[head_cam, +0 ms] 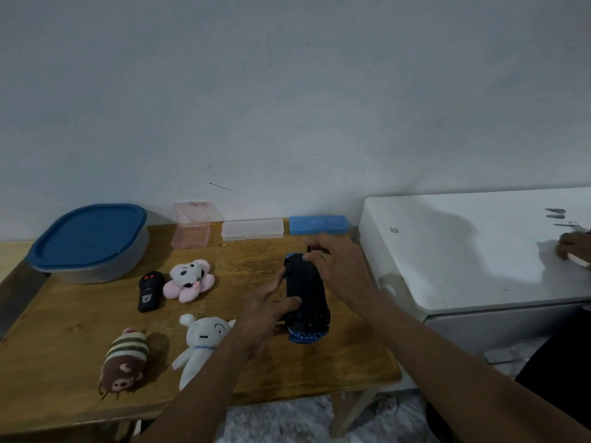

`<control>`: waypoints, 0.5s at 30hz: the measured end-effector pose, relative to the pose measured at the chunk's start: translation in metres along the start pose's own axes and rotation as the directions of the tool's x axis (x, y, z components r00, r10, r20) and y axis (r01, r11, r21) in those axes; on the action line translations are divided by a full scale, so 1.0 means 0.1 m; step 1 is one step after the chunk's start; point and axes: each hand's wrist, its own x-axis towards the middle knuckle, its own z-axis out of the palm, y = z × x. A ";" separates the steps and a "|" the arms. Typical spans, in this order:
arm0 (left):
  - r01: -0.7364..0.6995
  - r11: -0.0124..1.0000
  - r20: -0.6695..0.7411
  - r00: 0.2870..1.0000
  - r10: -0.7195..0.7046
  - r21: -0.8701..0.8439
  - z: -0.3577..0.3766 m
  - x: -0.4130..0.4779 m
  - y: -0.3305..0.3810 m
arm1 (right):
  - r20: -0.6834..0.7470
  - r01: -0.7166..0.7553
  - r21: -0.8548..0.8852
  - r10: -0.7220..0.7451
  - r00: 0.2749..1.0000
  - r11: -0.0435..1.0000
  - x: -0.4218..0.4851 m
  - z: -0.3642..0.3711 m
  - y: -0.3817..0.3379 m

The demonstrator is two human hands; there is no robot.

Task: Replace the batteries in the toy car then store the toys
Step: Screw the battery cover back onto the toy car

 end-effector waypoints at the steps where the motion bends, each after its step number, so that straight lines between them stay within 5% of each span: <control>1: 0.002 1.000 -0.004 1.000 -0.002 -0.001 0.00 0.00 0.00 | 0.001 0.000 -0.003 0.000 1.000 1.000 0.00 0.00 0.00; 15: 0.001 1.000 -0.002 1.000 -0.001 0.021 -0.05 0.05 -0.02 | -0.018 -0.019 0.027 0.020 1.000 0.999 0.02 -0.01 -0.03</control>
